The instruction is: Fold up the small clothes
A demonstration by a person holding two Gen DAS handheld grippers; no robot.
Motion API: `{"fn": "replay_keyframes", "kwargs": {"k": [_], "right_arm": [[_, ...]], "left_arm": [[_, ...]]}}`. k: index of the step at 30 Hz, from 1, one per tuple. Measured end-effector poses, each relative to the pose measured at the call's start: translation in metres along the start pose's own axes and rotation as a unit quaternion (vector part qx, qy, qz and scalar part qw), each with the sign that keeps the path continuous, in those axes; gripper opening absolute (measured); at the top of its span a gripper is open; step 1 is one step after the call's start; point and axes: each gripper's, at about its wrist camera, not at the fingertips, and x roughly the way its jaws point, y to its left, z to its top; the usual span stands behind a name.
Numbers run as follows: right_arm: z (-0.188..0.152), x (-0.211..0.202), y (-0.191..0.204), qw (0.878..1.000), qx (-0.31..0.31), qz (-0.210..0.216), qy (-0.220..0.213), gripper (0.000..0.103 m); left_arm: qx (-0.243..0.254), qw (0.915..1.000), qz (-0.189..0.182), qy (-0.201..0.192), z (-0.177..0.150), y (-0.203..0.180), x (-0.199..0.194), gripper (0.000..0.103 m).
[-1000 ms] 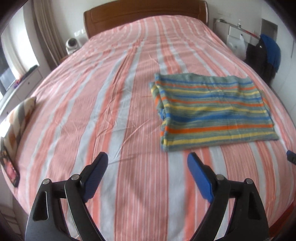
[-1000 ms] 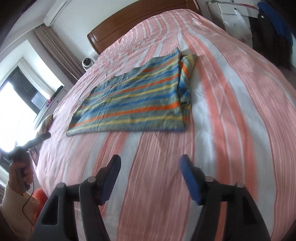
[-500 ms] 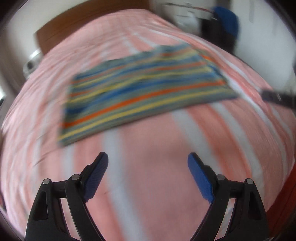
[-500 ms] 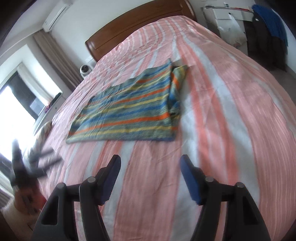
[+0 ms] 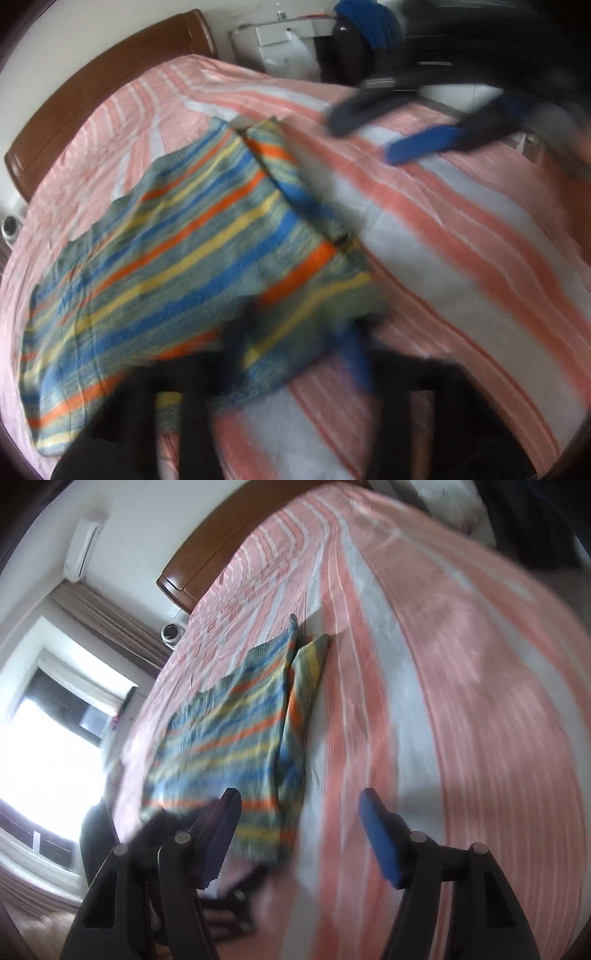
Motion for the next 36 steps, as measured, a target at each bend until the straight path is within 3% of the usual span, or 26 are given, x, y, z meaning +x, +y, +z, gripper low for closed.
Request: {"fn": "replay_keyframes", "kwargs": {"k": [3,6,8,9,10,12,18,24,28,30,32,33,34,36], "right_arm": [[0.035,0.032,-0.006,0.999,0.009,0.008,0.036,0.066],[0.065,0.067,-0.001,0.999,0.017,0.013,0.045,0.066],[0.077,0.085,0.008,0.998,0.023,0.021,0.049,0.06],[0.081,0.095,0.014,0.998,0.024,0.023,0.054,0.04],[0.084,0.101,0.021,0.998,0.021,0.014,0.056,0.008],[0.088,0.105,0.045,0.999,-0.001,0.002,0.048,0.009],[0.085,0.113,0.156,0.995,-0.075,0.058,0.039,0.009],[0.063,0.195,0.265,0.985,-0.14,0.064,0.084,0.009],[0.043,0.253,0.306,0.981,-0.159,0.046,0.105,0.009],[0.032,0.276,0.317,0.979,-0.161,0.042,0.114,0.01],[0.026,0.291,0.32,0.98,-0.15,0.051,0.123,0.02],[0.025,0.293,0.318,0.981,-0.133,0.065,0.125,0.034],[0.026,0.289,0.315,0.982,-0.113,0.09,0.118,0.04],[0.028,0.269,0.311,0.982,-0.096,0.132,0.095,0.052]], "left_arm": [[-0.02,0.9995,-0.017,-0.019,-0.002,0.009,-0.008,0.006],[-0.05,0.9973,-0.037,-0.039,-0.004,0.021,-0.021,0.006],[-0.067,0.9956,-0.047,-0.045,-0.005,0.026,-0.027,0.006],[-0.081,0.994,-0.053,-0.051,-0.007,0.033,-0.034,0.006],[-0.094,0.9923,-0.056,-0.057,-0.011,0.041,-0.04,0.005],[-0.133,0.9868,-0.061,-0.069,-0.022,0.066,-0.058,0.005],[-0.251,0.9636,-0.041,-0.082,-0.079,0.159,-0.1,0.005],[-0.339,0.9388,-0.003,-0.061,-0.134,0.226,-0.106,0.005],[-0.363,0.9306,0.017,-0.048,-0.15,0.247,-0.098,0.006],[-0.372,0.9278,0.021,-0.021,-0.161,0.254,-0.091,0.018],[-0.39,0.9208,-0.005,-0.016,-0.172,0.261,-0.093,0.02],[-0.394,0.9188,-0.013,-0.017,-0.174,0.263,-0.097,0.028],[-0.396,0.9178,-0.018,-0.019,-0.174,0.267,-0.099,0.035],[-0.395,0.9183,-0.008,-0.031,-0.172,0.266,-0.114,0.082]]}}
